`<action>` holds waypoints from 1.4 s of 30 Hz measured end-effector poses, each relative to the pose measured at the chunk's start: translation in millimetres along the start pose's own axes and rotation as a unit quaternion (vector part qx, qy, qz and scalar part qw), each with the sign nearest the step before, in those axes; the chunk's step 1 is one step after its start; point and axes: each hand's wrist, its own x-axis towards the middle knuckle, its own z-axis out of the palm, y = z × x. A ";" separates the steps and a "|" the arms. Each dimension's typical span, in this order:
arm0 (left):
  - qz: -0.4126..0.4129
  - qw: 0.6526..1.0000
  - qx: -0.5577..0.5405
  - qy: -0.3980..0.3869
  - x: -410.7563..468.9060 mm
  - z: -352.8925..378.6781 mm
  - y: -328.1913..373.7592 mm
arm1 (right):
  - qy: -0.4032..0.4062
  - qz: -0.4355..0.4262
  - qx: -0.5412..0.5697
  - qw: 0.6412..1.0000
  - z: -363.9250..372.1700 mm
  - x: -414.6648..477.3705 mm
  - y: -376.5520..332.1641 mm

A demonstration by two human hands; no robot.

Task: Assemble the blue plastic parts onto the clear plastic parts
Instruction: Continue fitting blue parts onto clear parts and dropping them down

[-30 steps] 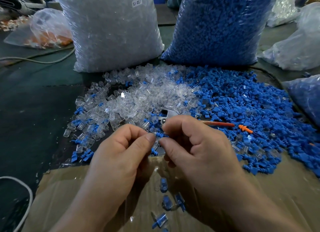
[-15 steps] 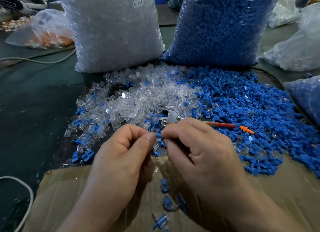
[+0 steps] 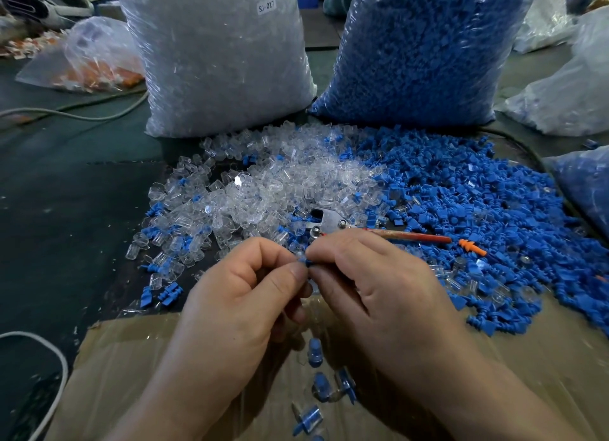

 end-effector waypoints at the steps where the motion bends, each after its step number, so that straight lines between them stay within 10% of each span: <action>1: 0.011 1.000 0.008 0.008 0.2 0.8 -1.1 | -0.007 -0.002 0.001 1.000 0.4 -0.1 0.2; 16: 0.031 0.996 0.043 0.066 7.5 -3.7 -8.3 | -0.015 0.001 -0.106 0.994 -3.5 0.7 -2.8; 26: 0.000 1.000 -0.008 0.010 7.0 -11.7 -1.8 | -0.198 0.194 -0.356 0.892 -23.3 11.9 32.0; 42: 0.082 0.992 -0.045 0.081 9.6 -19.2 -0.7 | -0.131 0.092 -0.135 0.978 -36.8 9.6 0.0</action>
